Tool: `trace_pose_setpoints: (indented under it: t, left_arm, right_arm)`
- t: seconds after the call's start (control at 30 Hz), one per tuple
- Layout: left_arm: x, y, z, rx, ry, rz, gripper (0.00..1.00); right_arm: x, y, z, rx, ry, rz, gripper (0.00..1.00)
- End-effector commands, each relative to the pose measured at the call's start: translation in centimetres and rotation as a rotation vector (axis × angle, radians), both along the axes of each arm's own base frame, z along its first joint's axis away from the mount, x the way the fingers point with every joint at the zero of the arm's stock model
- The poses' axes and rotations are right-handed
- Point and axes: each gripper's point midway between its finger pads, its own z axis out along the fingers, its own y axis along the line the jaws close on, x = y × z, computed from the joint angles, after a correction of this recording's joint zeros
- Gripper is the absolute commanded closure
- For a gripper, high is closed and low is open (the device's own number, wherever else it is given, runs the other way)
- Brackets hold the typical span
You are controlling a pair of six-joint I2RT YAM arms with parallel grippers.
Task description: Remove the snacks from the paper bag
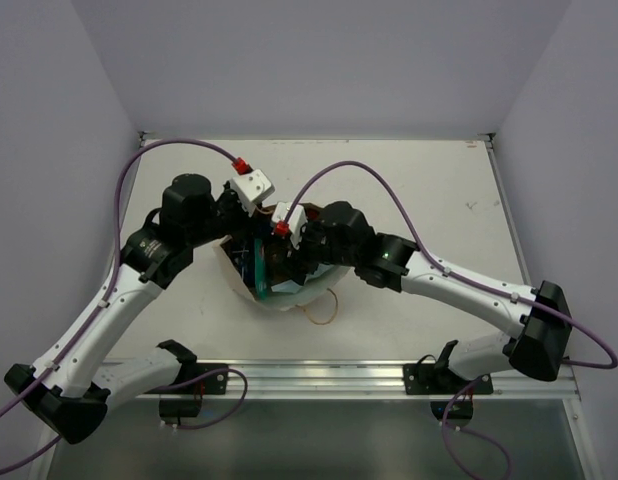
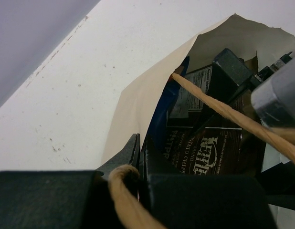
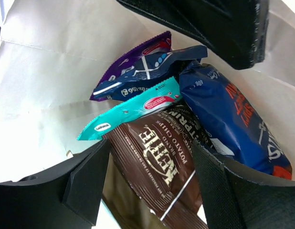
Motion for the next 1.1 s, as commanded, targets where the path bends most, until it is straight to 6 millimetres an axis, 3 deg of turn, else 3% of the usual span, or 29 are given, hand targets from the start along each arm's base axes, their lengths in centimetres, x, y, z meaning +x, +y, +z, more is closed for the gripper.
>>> trace_pose_setpoints:
  t: [0.0, 0.2, 0.37, 0.53, 0.6, 1.07]
  left_arm:
    - [-0.9, -0.7, 1.3, -0.056, -0.012, -0.03, 1.0]
    - [-0.8, -0.6, 1.2, -0.063, 0.0, -0.014, 1.0]
    - [-0.8, -0.6, 1.0, -0.075, 0.017, 0.0, 1.0]
    - [-0.8, -0.6, 1.1, -0.089, 0.025, 0.008, 1.0]
    - [-0.9, -0.6, 1.4, -0.101, 0.021, 0.013, 1.0]
    - [-0.6, -0.7, 2.0, -0.142, 0.03, 0.042, 1.0]
  right_arm:
    - [0.1, 0.5, 0.9, 0.046, 0.0, -0.022, 0.28]
    - [0.1, 0.9, 2.6, 0.111, 0.035, -0.099, 0.28]
    - [0.6, 1.3, 3.5, 0.266, 0.192, -0.251, 0.28]
    - [1.9, 1.9, 2.6, 0.363, 0.298, -0.382, 0.28]
    - [2.5, 2.3, 1.3, 0.352, 0.324, -0.421, 0.28]
    - [2.5, 4.9, -1.2, 0.412, 0.374, -0.43, 0.3]
